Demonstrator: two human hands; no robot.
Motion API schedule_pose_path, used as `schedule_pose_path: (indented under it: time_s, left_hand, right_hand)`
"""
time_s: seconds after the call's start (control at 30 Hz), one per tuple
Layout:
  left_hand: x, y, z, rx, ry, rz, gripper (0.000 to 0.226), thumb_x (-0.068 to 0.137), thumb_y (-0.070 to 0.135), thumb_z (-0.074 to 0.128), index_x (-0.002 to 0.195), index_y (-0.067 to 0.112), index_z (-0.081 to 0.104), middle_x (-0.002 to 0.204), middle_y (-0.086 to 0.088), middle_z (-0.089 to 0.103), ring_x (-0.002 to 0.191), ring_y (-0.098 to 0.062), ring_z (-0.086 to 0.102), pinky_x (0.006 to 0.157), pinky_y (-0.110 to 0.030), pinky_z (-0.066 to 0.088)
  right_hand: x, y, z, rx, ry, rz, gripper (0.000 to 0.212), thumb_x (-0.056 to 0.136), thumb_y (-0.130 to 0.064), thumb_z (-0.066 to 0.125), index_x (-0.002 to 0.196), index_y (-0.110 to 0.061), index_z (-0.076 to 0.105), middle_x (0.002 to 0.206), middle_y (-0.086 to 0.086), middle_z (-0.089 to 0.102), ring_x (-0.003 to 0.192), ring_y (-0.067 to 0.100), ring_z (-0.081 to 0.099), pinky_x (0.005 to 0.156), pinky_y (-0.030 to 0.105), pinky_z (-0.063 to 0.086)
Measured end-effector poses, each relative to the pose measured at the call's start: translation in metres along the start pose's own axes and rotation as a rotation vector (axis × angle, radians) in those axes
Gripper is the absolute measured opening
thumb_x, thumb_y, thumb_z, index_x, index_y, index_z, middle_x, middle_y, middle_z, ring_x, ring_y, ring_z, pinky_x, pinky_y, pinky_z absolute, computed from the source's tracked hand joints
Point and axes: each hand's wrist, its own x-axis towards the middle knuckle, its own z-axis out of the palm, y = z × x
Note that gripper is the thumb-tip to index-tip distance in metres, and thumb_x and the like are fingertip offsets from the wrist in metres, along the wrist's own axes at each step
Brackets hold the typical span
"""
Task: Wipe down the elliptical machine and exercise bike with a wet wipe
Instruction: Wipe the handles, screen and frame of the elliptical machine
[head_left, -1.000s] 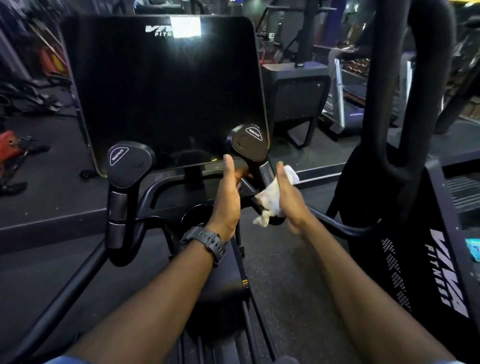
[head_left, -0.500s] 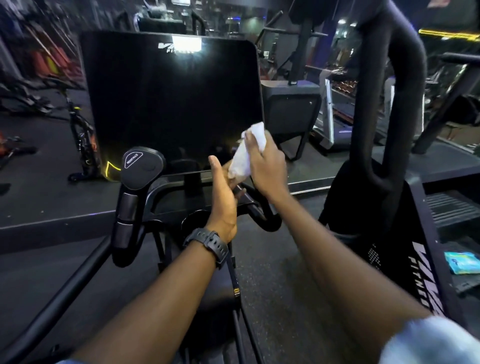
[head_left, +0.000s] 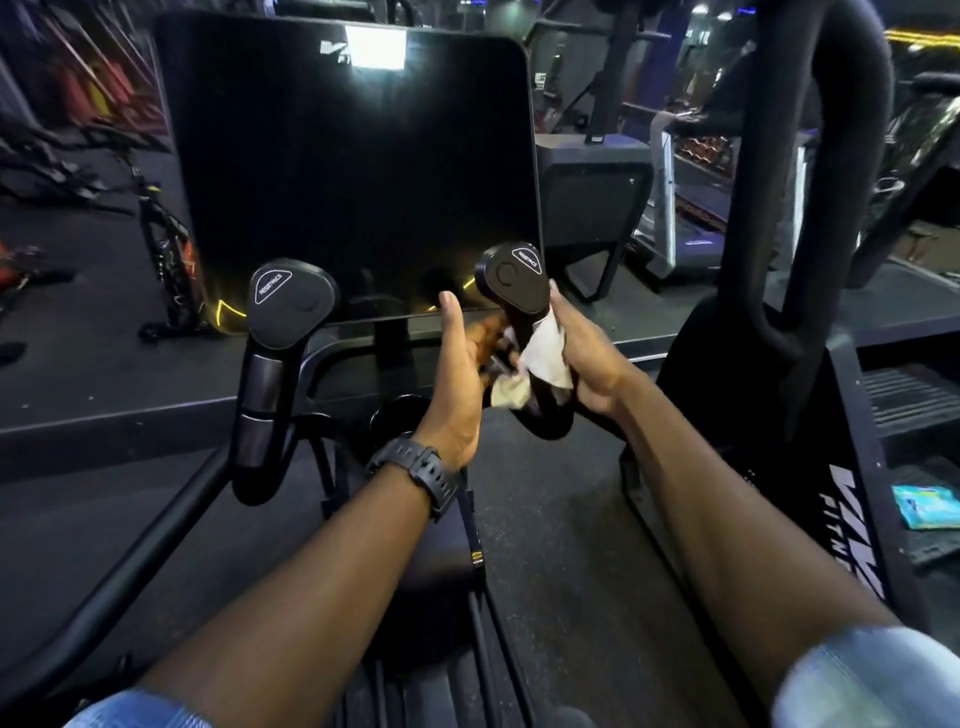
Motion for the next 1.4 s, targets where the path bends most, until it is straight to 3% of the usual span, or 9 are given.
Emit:
schedule_pose_path:
  time_s: [0.17, 0.43, 0.67, 0.8, 0.9, 1.1, 1.2, 1.3, 1.4]
  left_hand:
    - [-0.001, -0.008, -0.005, 0.042, -0.03, 0.015, 0.07, 0.095, 0.076, 0.014, 0.121, 0.035, 0.064, 0.133, 0.005, 0.067, 0.128, -0.01, 0.059, 0.119, -0.045, 0.036]
    - [0.001, -0.006, -0.017, 0.155, -0.124, 0.006, 0.07, 0.103, 0.061, 0.006, 0.142, 0.028, 0.054, 0.128, 0.014, 0.062, 0.13, -0.009, 0.056, 0.118, -0.038, 0.036]
    - [0.005, -0.007, -0.021, 0.155, -0.154, -0.009, 0.075, 0.103, 0.061, 0.003, 0.149, 0.023, 0.048, 0.146, 0.001, 0.056, 0.135, -0.015, 0.052, 0.12, -0.042, 0.034]
    - [0.006, -0.008, -0.022, 0.138, -0.166, -0.004, 0.08, 0.094, 0.073, 0.01, 0.144, 0.027, 0.052, 0.146, 0.001, 0.057, 0.132, -0.013, 0.055, 0.119, -0.043, 0.036]
    - [0.007, -0.01, -0.025, 0.14, -0.179, -0.003, 0.082, 0.093, 0.073, 0.012, 0.145, 0.025, 0.053, 0.145, 0.0, 0.059, 0.13, -0.013, 0.057, 0.119, -0.045, 0.036]
    - [0.006, -0.009, -0.025, 0.165, -0.177, -0.012, 0.083, 0.091, 0.074, 0.013, 0.147, 0.024, 0.051, 0.146, -0.001, 0.058, 0.132, -0.015, 0.057, 0.12, -0.047, 0.035]
    - [0.006, -0.008, -0.027, 0.177, -0.189, -0.007, 0.074, 0.098, 0.071, 0.01, 0.139, 0.031, 0.056, 0.145, -0.001, 0.059, 0.132, -0.015, 0.057, 0.12, -0.048, 0.035]
    - [0.006, -0.006, -0.028, 0.165, -0.191, -0.012, 0.066, 0.099, 0.071, 0.009, 0.128, 0.037, 0.059, 0.144, 0.0, 0.059, 0.132, -0.014, 0.056, 0.12, -0.047, 0.035]
    - [0.007, -0.004, -0.027, 0.183, -0.212, -0.028, 0.085, 0.091, 0.076, 0.013, 0.145, 0.024, 0.053, 0.146, -0.001, 0.058, 0.134, -0.015, 0.054, 0.121, -0.047, 0.033]
  right_hand:
    - [-0.014, 0.046, 0.004, -0.254, 0.28, -0.16, 0.06, 0.094, -0.069, 0.033, 0.084, -0.016, 0.059, 0.075, 0.005, 0.066, 0.069, 0.017, 0.065, 0.068, 0.03, 0.05]
    - [-0.016, 0.096, -0.025, -0.143, 0.061, 0.071, 0.097, 0.078, -0.089, 0.03, 0.143, -0.02, 0.049, 0.142, 0.021, 0.051, 0.126, 0.032, 0.053, 0.11, 0.053, 0.038]
    - [-0.025, 0.093, -0.01, 0.096, 0.197, -0.134, 0.072, 0.094, -0.068, 0.02, 0.134, -0.018, 0.055, 0.134, 0.015, 0.06, 0.125, 0.03, 0.057, 0.105, 0.044, 0.045]
    - [-0.021, 0.125, -0.015, 0.092, 0.204, 0.016, 0.051, 0.096, -0.055, 0.045, 0.109, -0.012, 0.069, 0.122, 0.021, 0.065, 0.11, 0.028, 0.062, 0.112, 0.049, 0.037]
    - [-0.012, 0.117, -0.014, 0.314, 0.138, 0.112, 0.031, 0.077, -0.024, 0.071, 0.105, -0.011, 0.074, 0.112, 0.016, 0.066, 0.099, 0.025, 0.059, 0.097, 0.042, 0.044]
    - [0.019, 0.088, -0.005, 0.528, 0.152, 0.306, 0.025, 0.103, -0.017, 0.041, 0.101, -0.012, 0.065, 0.105, 0.01, 0.067, 0.088, 0.021, 0.07, 0.081, 0.036, 0.059]
    - [0.014, 0.097, -0.006, 0.68, 0.14, 0.433, 0.012, 0.086, -0.005, 0.067, 0.098, -0.005, 0.068, 0.104, 0.016, 0.067, 0.085, 0.027, 0.071, 0.061, 0.029, 0.059]
    - [-0.007, 0.106, -0.013, 0.889, 0.003, 0.492, 0.048, 0.058, 0.009, 0.084, 0.101, 0.003, 0.066, 0.092, 0.019, 0.065, 0.073, 0.029, 0.071, 0.048, 0.026, 0.058]
    - [-0.002, 0.105, -0.011, 0.815, 0.121, 0.557, 0.029, 0.084, -0.006, 0.067, 0.111, 0.0, 0.058, 0.08, 0.019, 0.068, 0.062, 0.028, 0.07, 0.045, 0.027, 0.057]
